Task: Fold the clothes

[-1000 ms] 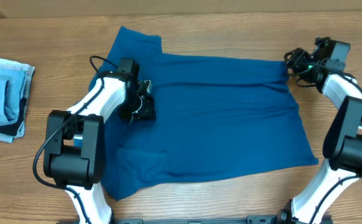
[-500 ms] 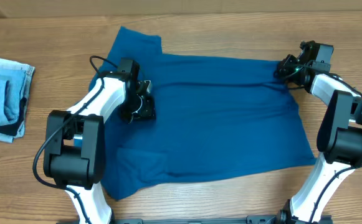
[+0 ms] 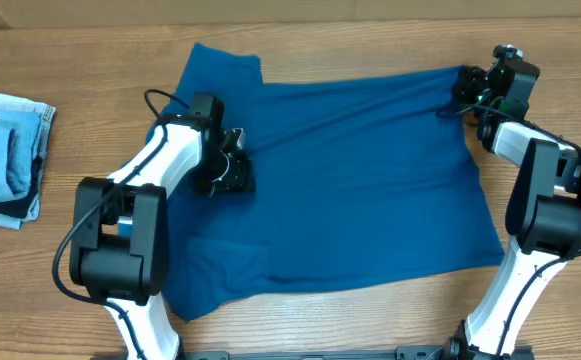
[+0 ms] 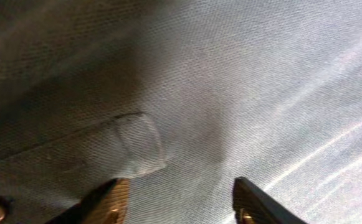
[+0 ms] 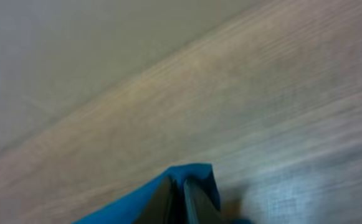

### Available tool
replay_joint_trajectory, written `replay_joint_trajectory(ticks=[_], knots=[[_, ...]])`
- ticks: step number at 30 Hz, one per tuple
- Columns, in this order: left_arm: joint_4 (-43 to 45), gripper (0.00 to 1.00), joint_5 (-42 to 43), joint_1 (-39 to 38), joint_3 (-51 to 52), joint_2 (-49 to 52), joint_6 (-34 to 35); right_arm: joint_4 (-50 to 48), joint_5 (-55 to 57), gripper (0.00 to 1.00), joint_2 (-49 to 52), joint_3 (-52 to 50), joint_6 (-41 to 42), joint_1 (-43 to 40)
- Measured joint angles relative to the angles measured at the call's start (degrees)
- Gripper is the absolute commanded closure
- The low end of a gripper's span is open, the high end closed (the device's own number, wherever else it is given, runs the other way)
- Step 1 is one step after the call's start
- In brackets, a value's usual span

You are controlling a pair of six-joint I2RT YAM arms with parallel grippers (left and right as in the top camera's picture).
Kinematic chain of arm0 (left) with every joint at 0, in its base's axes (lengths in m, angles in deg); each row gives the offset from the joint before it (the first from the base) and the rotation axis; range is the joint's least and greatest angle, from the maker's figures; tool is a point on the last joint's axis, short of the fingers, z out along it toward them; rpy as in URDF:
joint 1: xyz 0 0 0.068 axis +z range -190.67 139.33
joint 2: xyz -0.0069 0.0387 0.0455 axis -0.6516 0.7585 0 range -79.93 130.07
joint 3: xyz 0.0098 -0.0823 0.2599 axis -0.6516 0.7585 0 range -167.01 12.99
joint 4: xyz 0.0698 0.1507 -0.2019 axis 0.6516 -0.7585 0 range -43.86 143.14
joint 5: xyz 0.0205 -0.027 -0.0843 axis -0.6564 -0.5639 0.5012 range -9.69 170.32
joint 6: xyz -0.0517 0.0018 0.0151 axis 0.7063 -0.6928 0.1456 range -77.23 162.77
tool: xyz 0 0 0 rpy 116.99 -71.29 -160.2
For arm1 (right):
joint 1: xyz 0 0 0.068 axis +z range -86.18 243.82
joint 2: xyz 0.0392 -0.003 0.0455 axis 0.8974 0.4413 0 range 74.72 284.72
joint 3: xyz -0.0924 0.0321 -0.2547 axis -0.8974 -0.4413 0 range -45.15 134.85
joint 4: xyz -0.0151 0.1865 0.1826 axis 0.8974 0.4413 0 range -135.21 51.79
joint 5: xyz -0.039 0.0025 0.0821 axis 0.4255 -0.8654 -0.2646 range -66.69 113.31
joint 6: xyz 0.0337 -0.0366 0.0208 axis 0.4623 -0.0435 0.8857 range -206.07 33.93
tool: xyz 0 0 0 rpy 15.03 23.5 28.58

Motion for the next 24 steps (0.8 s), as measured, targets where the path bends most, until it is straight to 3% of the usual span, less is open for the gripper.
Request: replay_joint_trajectory(ticks=[1,2,3,6,9,14,15,18,20,24], knots=[[0.04,0.34,0.02,-0.11,-0.04,0.00,0.00,-0.11,0.26,0.53,0.00,0.44,0.07,0.00],[0.13,0.34,0.04,-0.15,-0.07,-0.02,0.02,0.46,0.44,0.34,0.02,1.25,-0.04,-0.13],[0.20,0.33,0.13,-0.17,-0.09,-0.02,0.02,1.09,0.15,0.27,0.02,2.27,-0.02,-0.31],[0.52,0.33,0.24,-0.17,-0.13,-0.02,0.02,6.88,-3.15,0.22,0.02,6.64,-0.22,-1.01],[1.05,0.35,0.15,-0.11,-0.24,-0.04,0.00,19.91,-8.11,0.34,0.00,12.98,0.13,-2.71],[-0.72,0.43,0.00,2.16,-5.88,0.44,-0.13,50.14,-14.47,0.67,-3.45,18.21,0.13,-5.01],[-1.62,0.44,0.04,3.13,-9.46,0.55,-0.44,54.51,-14.97,0.67,-4.50,18.64,0.09,-4.87],[-2.62,0.59,0.22,4.39,-17.99,0.63,-1.11,64.39,-15.39,0.72,-6.80,19.37,0.24,-3.26],[2.03,0.72,-0.07,4.39,-22.08,0.61,-1.31,67.84,-13.57,0.74,-7.02,19.47,0.15,-0.85],[9.20,0.84,-1.99,4.28,-22.86,1.14,-1.31,68.04,-6.67,0.75,-7.02,19.47,0.09,5.60]])
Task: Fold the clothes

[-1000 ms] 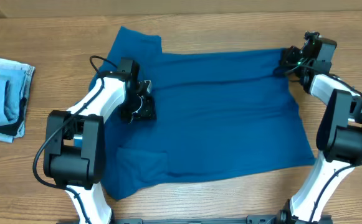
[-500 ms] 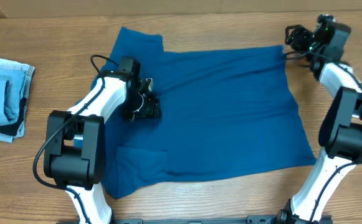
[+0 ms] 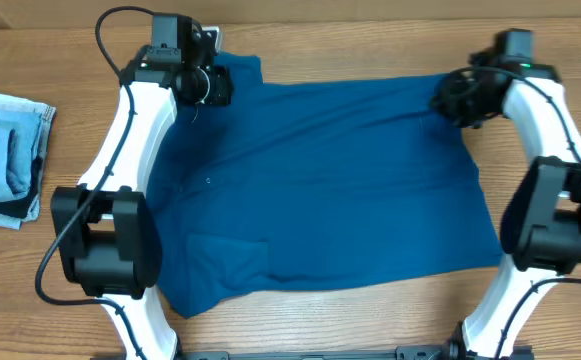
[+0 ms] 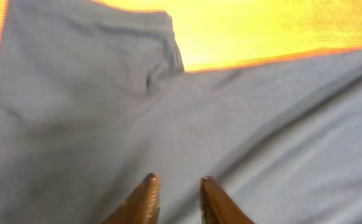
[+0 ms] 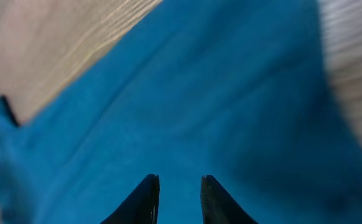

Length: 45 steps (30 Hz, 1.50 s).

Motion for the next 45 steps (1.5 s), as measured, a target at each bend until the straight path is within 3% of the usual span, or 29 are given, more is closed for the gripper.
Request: replay_joint_trajectory(ticks=[5,9,20,28,30,32,35,39,42,45], knots=[[3.30,0.87,-0.68,-0.22,-0.13,7.85,0.02,0.26,8.96,0.76,0.00,-0.04,0.15,7.96],[4.92,0.86,-0.61,-0.31,-0.09,14.71,0.02,1.07,12.92,0.76,0.02,-2.14,1.66,9.07],[11.06,0.83,-1.68,-0.33,-0.11,16.63,0.07,1.99,15.32,0.76,0.17,-11.65,2.71,8.98],[17.16,0.82,-5.55,2.14,-0.11,17.55,0.24,6.49,20.09,0.82,-2.01,-15.12,4.22,8.46],[17.77,0.82,-6.51,4.81,-0.11,17.57,0.26,7.34,20.41,0.77,-2.03,-15.19,4.74,7.78],[19.28,0.83,-7.06,7.98,-0.11,17.57,0.26,7.63,20.37,0.64,-2.03,-15.19,5.09,7.04],[19.74,0.83,-6.64,12.17,-0.20,17.68,0.46,7.13,20.61,0.64,-2.12,-15.21,5.42,6.71],[12.31,0.79,-4.09,14.16,-6.71,18.78,0.33,5.38,21.22,0.59,-2.12,-14.40,3.63,6.54],[-1.05,0.66,-2.36,13.00,-19.04,19.39,-1.40,1.73,20.87,0.50,-2.38,-10.43,0.17,4.92],[-18.40,0.59,-0.92,11.21,-31.80,19.37,-2.75,1.86,20.04,0.31,-5.16,-7.85,-1.31,4.46]])
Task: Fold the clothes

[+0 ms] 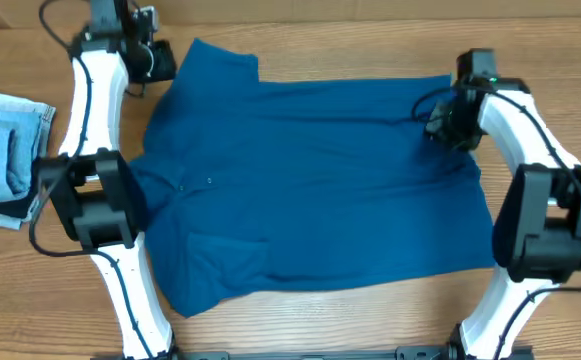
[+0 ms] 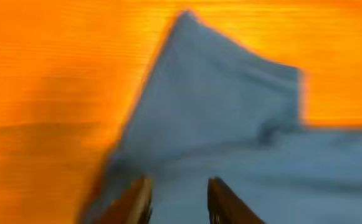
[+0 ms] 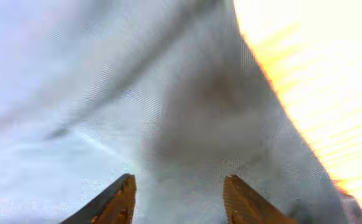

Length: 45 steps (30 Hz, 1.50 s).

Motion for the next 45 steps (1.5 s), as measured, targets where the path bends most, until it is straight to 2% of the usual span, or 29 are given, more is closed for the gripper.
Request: replay_joint_trajectory(ticks=[2,3,5,6,7,8,14,17,23,28,32,36,41,45], knots=[[-10.14,0.58,0.63,-1.75,-7.41,-0.13,-0.81,0.09,-2.47,0.25,-3.63,0.81,-1.60,0.02],[-13.49,0.59,0.94,-3.04,-9.70,-0.42,-1.66,-0.04,-4.17,0.28,-5.25,1.18,-2.69,0.02],[-15.32,0.67,1.18,-5.20,-10.64,-0.57,-2.95,-1.51,-7.54,0.42,-6.10,1.51,-4.42,0.04],[-15.34,0.71,1.18,-6.62,-10.21,-0.57,-3.72,-2.62,-9.60,0.55,-6.05,1.53,-6.03,0.09],[-14.88,0.72,1.14,-7.87,-9.20,-0.57,-4.37,-3.10,-11.30,0.61,-5.68,1.53,-6.97,0.20],[-13.94,0.72,1.05,-9.86,-7.06,-0.57,-4.85,-3.13,-12.46,0.62,-5.29,1.53,-7.69,0.42],[-9.20,0.75,-0.20,-17.66,6.34,-0.52,-4.94,6.01,-14.91,0.59,-3.80,1.55,-8.44,2.27],[0.04,0.75,-1.70,-18.62,16.52,-0.42,-5.14,7.17,-15.43,0.59,-3.80,1.55,-8.52,3.58],[13.40,0.76,-2.29,-18.14,24.57,-0.94,-5.16,6.23,-16.20,0.60,-3.78,1.55,-8.66,5.79],[23.78,0.74,-2.91,-18.14,26.69,-0.66,-4.61,6.34,-16.26,0.59,-3.80,1.55,-8.68,5.88],[33.46,0.74,-1.75,-16.65,26.23,2.03,0.28,13.25,-16.39,0.52,-3.78,1.57,-8.87,5.88],[37.16,0.72,2.60,-14.01,25.55,3.65,2.84,18.25,-16.44,0.50,-3.78,1.57,-9.14,5.86],[36.87,0.70,4.09,-9.11,22.03,5.55,4.28,22.95,-16.28,0.44,-3.78,1.60,-9.35,5.86],[32.33,0.57,5.18,-4.44,16.52,7.72,5.29,21.70,-14.14,0.36,-3.80,1.53,-9.27,5.88]])
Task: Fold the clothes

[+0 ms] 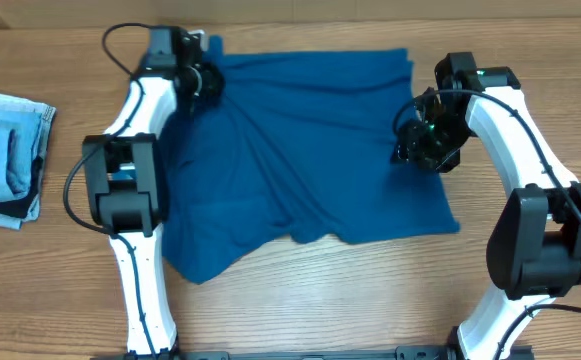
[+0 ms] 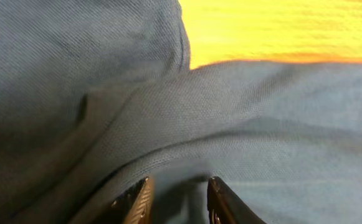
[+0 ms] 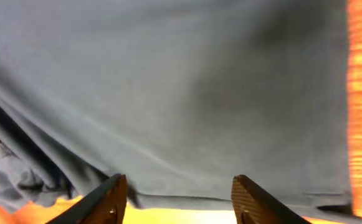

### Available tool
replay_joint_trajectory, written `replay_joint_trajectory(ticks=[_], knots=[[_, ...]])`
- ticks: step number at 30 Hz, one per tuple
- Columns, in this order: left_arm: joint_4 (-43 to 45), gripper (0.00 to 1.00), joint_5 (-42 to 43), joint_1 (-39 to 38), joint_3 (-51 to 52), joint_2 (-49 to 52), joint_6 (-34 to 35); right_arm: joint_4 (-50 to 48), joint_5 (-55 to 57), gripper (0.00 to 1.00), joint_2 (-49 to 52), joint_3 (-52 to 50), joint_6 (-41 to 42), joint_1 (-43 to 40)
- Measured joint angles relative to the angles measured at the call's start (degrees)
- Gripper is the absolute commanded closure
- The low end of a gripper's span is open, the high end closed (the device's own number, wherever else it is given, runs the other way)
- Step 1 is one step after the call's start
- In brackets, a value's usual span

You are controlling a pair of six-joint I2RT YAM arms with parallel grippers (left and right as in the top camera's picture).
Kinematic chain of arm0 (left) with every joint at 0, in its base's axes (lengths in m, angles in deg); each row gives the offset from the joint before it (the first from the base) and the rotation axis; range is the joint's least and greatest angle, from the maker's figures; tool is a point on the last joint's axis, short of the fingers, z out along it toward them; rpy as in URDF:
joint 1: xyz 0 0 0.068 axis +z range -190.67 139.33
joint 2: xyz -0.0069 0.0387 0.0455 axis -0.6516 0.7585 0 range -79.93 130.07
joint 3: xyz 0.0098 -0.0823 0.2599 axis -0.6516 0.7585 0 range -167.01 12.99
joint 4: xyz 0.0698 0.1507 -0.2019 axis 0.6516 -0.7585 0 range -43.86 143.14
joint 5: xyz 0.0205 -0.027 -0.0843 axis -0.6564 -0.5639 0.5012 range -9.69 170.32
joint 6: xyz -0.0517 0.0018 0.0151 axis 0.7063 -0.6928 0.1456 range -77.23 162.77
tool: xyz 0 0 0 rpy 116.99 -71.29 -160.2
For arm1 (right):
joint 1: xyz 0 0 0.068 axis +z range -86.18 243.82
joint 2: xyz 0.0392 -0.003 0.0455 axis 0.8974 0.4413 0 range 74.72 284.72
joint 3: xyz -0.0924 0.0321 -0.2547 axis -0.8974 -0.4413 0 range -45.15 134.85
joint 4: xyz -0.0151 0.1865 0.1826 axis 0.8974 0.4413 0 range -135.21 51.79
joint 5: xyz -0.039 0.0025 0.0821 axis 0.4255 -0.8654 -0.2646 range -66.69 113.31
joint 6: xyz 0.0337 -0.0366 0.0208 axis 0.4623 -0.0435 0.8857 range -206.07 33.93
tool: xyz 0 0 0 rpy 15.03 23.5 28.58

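Note:
A blue polo shirt (image 1: 310, 150) lies rumpled on the wooden table (image 1: 300, 320), with long creases running down from its top left. My left gripper (image 1: 207, 85) sits on that top-left part by the sleeve. In the left wrist view its jaws (image 2: 173, 199) stand partly open with a ridge of cloth (image 2: 230, 124) between them. My right gripper (image 1: 417, 150) is over the shirt's right side. In the right wrist view it (image 3: 176, 199) is wide open just above the fabric (image 3: 168, 74), near a hem with bare table beyond.
A folded stack of light-blue jeans (image 1: 5, 155) lies at the table's left edge. Bare wood shows along the front and to the right of the shirt.
The shirt has shifted and bunched. Its right edge has drawn in to the left and its bottom edge has risen. My left gripper went from beside the sleeve onto the shirt, and my right gripper moved down and opened wider.
First my right gripper pinched the shirt's top-right corner while the left stood open on the spread shirt. Then both were off the cloth, the left near the top-left sleeve, later beyond it. The flat shirt is now narrower and creased, with both grippers on it.

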Motion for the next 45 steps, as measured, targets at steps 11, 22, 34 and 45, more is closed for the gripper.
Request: replay_joint_trajectory(ticks=[11,22,34,45], knots=[[-35.58,0.43,-0.74,0.66,-30.93,2.69,-6.99,-15.02,3.39,0.96,0.02,-11.72,1.46,-0.02],[-71.87,0.46,-1.16,-2.56,-58.88,2.56,-9.18,-29.88,11.15,0.96,-1.84,-22.95,13.57,-2.49],[-72.11,0.45,-17.27,-14.73,-58.82,0.96,-9.97,-27.06,14.29,0.73,-2.38,-23.10,18.29,-18.21],[-71.82,0.32,-32.22,-14.51,-57.18,-35.06,-6.73,-26.99,12.44,0.41,-12.44,-22.45,15.13,-17.88]])
